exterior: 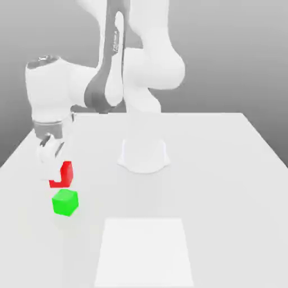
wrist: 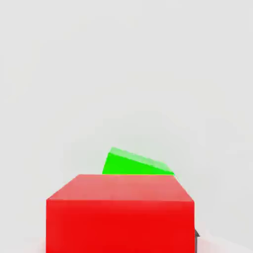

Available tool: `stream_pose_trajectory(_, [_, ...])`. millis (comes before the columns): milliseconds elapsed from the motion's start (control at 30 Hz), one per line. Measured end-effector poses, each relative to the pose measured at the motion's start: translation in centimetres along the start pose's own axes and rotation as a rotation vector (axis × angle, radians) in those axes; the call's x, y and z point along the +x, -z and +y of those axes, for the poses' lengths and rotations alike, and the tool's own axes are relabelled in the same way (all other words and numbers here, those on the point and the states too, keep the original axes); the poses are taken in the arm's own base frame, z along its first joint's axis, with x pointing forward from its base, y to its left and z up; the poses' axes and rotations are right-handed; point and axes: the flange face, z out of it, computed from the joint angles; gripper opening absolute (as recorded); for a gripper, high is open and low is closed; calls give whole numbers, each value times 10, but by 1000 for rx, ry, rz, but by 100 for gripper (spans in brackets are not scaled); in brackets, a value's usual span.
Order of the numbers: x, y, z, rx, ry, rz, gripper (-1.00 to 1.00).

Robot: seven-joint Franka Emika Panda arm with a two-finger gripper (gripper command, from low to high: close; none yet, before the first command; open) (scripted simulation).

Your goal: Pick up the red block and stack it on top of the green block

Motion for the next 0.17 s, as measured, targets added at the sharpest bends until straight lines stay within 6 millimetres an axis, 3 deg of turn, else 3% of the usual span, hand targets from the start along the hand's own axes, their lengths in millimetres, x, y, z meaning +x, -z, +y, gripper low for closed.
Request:
stream_pose_trajectory(33, [-1, -8, 1, 0, 3, 0, -100])
stream_pose_trajectory(67, [0, -16, 1, 0, 0, 1, 100])
stream_pose_trajectory(167, [-2, -16, 2, 0, 8, 1, 100])
